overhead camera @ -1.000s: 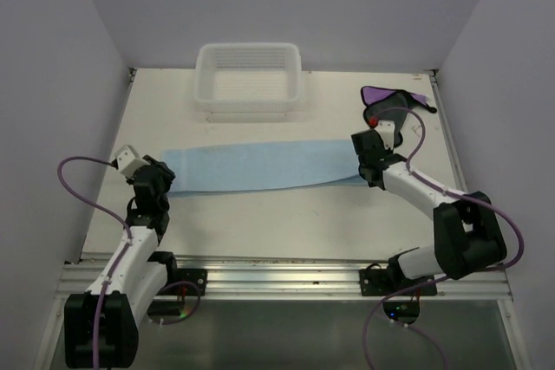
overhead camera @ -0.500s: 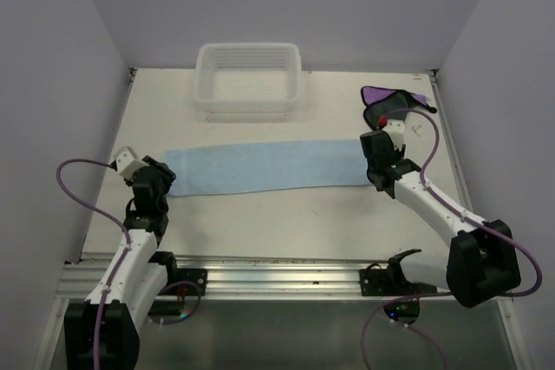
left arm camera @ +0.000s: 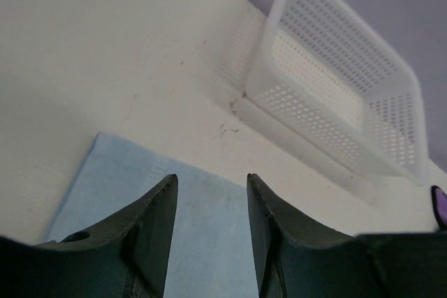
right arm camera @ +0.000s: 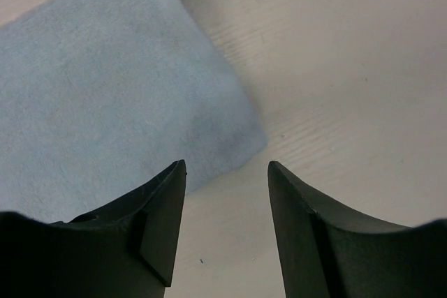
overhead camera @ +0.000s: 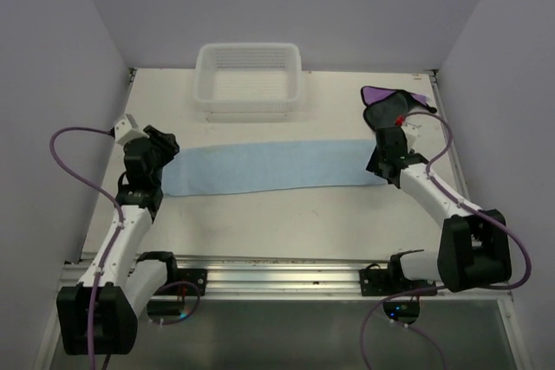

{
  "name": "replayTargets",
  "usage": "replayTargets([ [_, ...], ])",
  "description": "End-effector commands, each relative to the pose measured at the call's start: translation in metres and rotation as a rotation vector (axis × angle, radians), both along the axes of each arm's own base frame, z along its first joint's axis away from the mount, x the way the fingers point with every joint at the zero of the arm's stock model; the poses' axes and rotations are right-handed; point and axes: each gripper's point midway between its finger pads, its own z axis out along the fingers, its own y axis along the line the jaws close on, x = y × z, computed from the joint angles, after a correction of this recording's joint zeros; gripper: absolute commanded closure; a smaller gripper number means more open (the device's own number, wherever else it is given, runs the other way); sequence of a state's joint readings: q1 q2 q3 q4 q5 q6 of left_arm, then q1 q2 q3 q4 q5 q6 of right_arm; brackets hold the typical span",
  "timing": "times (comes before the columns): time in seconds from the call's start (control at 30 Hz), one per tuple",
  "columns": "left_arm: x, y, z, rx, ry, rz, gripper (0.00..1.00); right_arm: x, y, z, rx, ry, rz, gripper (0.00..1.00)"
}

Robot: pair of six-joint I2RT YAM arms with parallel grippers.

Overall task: Roll the towels
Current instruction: Fold the towel

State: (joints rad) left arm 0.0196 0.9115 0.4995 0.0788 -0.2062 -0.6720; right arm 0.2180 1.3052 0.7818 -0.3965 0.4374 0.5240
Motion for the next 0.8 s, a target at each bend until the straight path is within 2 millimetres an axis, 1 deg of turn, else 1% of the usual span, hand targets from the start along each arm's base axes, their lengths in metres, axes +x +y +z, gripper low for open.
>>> replayTargets([
  [0.0, 0.017, -0.015, 0.062, -0.025, -0.115, -0.087, 0.52, 0.018, -0.002, 0.000, 0.166, -0.037, -0.071, 0.45],
  [0.03, 0.020, -0.016, 0.078, -0.012, -0.125, -0.103, 0.52, 0.020, -0.001, -0.002, 0.201, -0.036, -0.071, 0.45],
  [0.07, 0.021, -0.017, 0.086, -0.006, -0.133, -0.113, 0.51, 0.020, -0.008, -0.005, 0.217, -0.029, -0.092, 0.45],
  [0.1, 0.022, -0.019, 0.094, 0.000, -0.145, -0.127, 0.50, 0.020, -0.011, -0.010, 0.226, -0.013, -0.101, 0.45],
  [0.17, 0.021, -0.021, 0.106, 0.025, -0.129, -0.151, 0.49, 0.020, -0.012, -0.016, 0.259, 0.006, -0.096, 0.45],
  [0.2, 0.022, -0.024, 0.120, 0.035, -0.152, -0.172, 0.49, 0.019, -0.011, -0.020, 0.268, 0.016, -0.092, 0.45],
  [0.23, 0.020, -0.024, 0.121, 0.061, -0.135, -0.187, 0.48, 0.020, -0.010, -0.020, 0.277, 0.013, -0.090, 0.45],
  [0.3, 0.019, -0.025, 0.129, 0.088, -0.129, -0.209, 0.46, 0.016, -0.008, -0.025, 0.292, 0.026, -0.087, 0.44],
  [0.33, 0.020, -0.025, 0.135, 0.130, -0.124, -0.229, 0.45, 0.016, -0.007, -0.027, 0.299, 0.024, -0.084, 0.44],
  [0.37, 0.020, -0.026, 0.137, 0.156, -0.116, -0.244, 0.44, 0.012, -0.007, -0.031, 0.305, 0.034, -0.088, 0.44],
  [0.43, 0.017, -0.018, 0.142, 0.205, -0.084, -0.217, 0.42, 0.010, -0.005, -0.037, 0.321, 0.043, -0.087, 0.43],
  [0.47, 0.016, -0.028, 0.143, 0.222, -0.088, -0.241, 0.37, 0.006, -0.005, -0.043, 0.320, 0.060, -0.090, 0.43],
  [0.5, 0.014, -0.029, 0.140, 0.233, -0.083, -0.238, 0.34, 0.005, -0.005, -0.046, 0.319, 0.067, -0.093, 0.43],
  [0.53, 0.010, -0.030, 0.144, 0.244, -0.105, -0.240, 0.33, 0.003, -0.005, -0.049, 0.321, 0.079, -0.096, 0.43],
  [0.57, 0.008, -0.032, 0.143, 0.245, -0.111, -0.246, 0.31, 0.000, -0.004, -0.053, 0.324, 0.089, -0.098, 0.43],
  [0.67, 0.002, -0.029, 0.131, 0.268, -0.114, -0.231, 0.30, -0.003, -0.003, -0.057, 0.332, 0.098, -0.100, 0.43],
  [0.7, 0.001, -0.027, 0.121, 0.280, -0.098, -0.220, 0.30, -0.004, -0.003, -0.058, 0.332, 0.101, -0.104, 0.43],
  [0.77, -0.002, -0.027, 0.117, 0.290, -0.098, -0.218, 0.30, -0.005, -0.003, -0.062, 0.332, 0.108, -0.106, 0.43],
])
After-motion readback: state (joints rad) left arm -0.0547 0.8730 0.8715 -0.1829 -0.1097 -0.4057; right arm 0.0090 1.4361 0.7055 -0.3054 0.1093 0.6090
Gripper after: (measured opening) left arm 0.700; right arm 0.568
